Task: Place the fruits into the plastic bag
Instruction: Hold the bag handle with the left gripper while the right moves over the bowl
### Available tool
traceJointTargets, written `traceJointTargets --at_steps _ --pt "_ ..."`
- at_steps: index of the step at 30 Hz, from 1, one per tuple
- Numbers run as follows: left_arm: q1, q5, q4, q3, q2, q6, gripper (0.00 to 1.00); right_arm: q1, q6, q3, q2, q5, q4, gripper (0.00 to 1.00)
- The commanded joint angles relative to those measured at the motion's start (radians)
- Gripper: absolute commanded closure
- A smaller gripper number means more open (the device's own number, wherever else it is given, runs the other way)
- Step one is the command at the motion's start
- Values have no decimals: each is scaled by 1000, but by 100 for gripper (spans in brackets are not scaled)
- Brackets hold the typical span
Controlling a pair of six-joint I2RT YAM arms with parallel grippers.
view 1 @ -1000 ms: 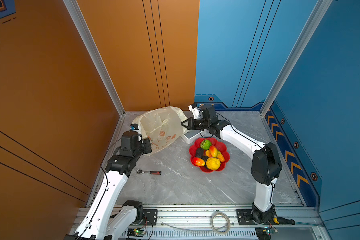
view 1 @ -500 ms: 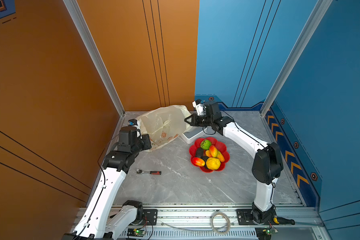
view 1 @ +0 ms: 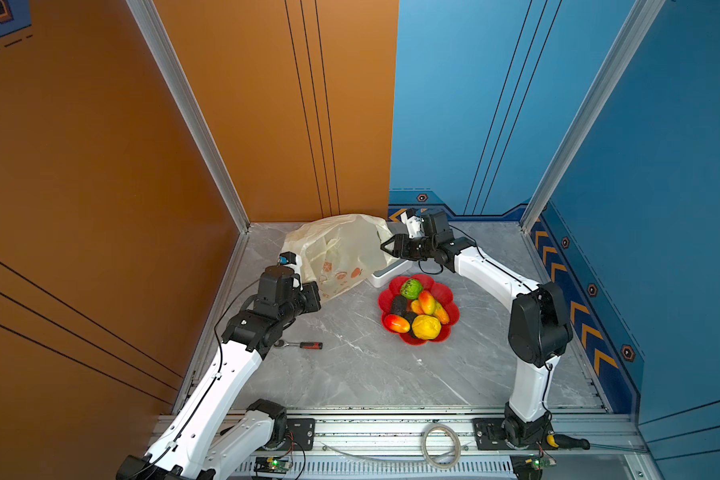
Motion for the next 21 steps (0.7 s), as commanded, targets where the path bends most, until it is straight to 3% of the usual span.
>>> traceJointTargets --at_steps 1,4,6,7,8,9,21 --pt "-42 -30 43 -20 19 -24 100 2 -48 -10 -59 25 -50 45" --pt "-72 -47 46 -25 29 -28 100 9 -74 -12 -65 29 -84 39" --pt "-87 -58 47 -35 30 -32 100 16 -94 -22 -79 35 -109 18" --pt "-92 -63 50 -40 30 -35 100 20 -103 -34 -88 42 -117 16" --pt "-97 -64 53 -46 29 -37 100 24 -112 -50 -106 55 -126 4" --pt "-101 -66 55 -52 29 -40 100 26 -116 -62 -117 60 -132 1" --pt "-122 -82 66 -64 22 -40 100 12 -108 -261 -480 244 -292 0"
